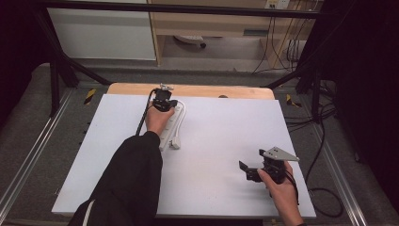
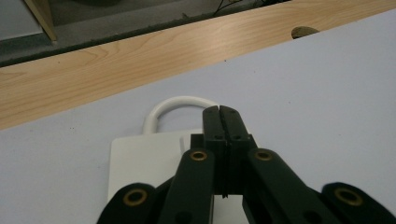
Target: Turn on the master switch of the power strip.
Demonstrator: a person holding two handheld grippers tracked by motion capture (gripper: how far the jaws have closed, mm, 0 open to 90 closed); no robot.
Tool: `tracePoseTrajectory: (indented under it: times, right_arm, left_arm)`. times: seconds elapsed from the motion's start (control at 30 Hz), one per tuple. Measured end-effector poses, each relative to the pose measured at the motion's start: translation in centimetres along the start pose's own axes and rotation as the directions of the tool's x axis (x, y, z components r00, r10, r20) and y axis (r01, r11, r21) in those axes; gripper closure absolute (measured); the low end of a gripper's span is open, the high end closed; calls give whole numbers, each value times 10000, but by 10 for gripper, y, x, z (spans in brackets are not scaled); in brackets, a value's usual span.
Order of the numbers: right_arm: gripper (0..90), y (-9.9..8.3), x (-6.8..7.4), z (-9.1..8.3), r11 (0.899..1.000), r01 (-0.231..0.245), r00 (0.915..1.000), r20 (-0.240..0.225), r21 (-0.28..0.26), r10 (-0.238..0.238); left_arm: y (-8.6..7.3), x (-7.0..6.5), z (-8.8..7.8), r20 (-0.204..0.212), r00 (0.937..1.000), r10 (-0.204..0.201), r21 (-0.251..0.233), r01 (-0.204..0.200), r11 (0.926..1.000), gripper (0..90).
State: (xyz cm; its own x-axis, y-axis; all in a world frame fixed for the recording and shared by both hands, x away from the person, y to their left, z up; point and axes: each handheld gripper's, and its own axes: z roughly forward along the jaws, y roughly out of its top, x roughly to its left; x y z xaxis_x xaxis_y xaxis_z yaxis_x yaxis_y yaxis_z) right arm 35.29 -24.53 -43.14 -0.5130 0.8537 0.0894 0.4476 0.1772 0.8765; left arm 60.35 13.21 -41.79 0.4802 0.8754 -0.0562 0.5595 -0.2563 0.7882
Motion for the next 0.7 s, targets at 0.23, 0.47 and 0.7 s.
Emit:
tracePoseTrajectory:
  times: [0.23, 0.47, 0.7]
  right_arm:
    - [41, 0, 0, 0, 10000, -19, 10000, -16, 12, 19]
    - [41, 0, 1, 0, 10000, -27, 10000, -26, -12, 27]
    - [41, 1, 1, 0, 10000, -19, 10000, -33, -23, 18]
  left_arm:
    - [2, 0, -6, 146, 9998, -138, -68, 139, 9999, 900]
    - [4, 1, -13, 165, 9997, -194, -209, 197, 9996, 844]
    - [6, 5, -19, 242, 9989, -408, -531, 420, 9977, 681]
